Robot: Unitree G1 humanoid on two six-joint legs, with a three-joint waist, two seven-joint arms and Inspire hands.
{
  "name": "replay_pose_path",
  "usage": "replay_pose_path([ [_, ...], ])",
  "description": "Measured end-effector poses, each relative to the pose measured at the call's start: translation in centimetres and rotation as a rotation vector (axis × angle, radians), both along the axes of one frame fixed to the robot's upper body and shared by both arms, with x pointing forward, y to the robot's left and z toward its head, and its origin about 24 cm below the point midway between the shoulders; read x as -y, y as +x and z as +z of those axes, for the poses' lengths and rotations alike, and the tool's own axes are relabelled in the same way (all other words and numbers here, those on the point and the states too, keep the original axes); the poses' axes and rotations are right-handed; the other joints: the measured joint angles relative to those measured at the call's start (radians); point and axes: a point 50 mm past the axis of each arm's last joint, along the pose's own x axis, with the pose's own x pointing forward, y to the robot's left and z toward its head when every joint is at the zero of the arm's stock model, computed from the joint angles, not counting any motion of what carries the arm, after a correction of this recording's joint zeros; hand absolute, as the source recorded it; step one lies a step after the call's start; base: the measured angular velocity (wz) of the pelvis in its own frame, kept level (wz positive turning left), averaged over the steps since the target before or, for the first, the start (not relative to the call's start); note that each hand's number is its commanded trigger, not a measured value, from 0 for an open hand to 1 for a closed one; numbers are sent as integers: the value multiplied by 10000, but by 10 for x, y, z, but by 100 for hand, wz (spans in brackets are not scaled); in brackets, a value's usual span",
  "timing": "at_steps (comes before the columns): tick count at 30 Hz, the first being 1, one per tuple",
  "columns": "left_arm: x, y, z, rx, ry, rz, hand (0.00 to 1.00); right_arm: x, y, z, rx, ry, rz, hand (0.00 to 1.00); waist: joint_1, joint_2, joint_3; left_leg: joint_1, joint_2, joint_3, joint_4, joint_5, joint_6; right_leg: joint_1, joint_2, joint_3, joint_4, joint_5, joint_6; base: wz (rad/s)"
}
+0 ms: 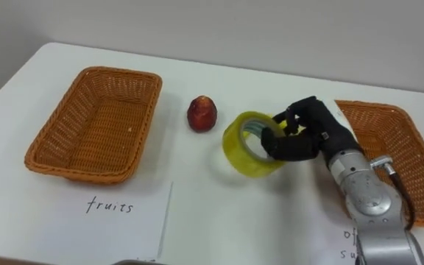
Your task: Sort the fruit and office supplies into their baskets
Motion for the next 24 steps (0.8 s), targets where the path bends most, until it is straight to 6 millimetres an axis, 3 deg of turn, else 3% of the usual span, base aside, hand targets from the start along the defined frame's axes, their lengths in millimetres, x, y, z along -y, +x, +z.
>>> replay_pose_path([
  [5,2,-10,0,-203,-14,108,0,11,-1,5,417,-92,-809,100,-138,-40,-5,9,-7,-25,9,3,4,15,2,38,-3,-7,9,0],
  [10,4,-17,-1,-265,-10,375,0,28,-3,12,1140,482,-2155,100,-315,-130,66,-14,-18,-29,59,3,4,75,6,41,-130,-27,28,1],
  [24,0,-26,1,-372,80,807,0,54,-11,23,2251,648,-4335,100,-813,-178,20,179,-6,3,-125,3,3,156,41,31,-174,-30,39,0],
])
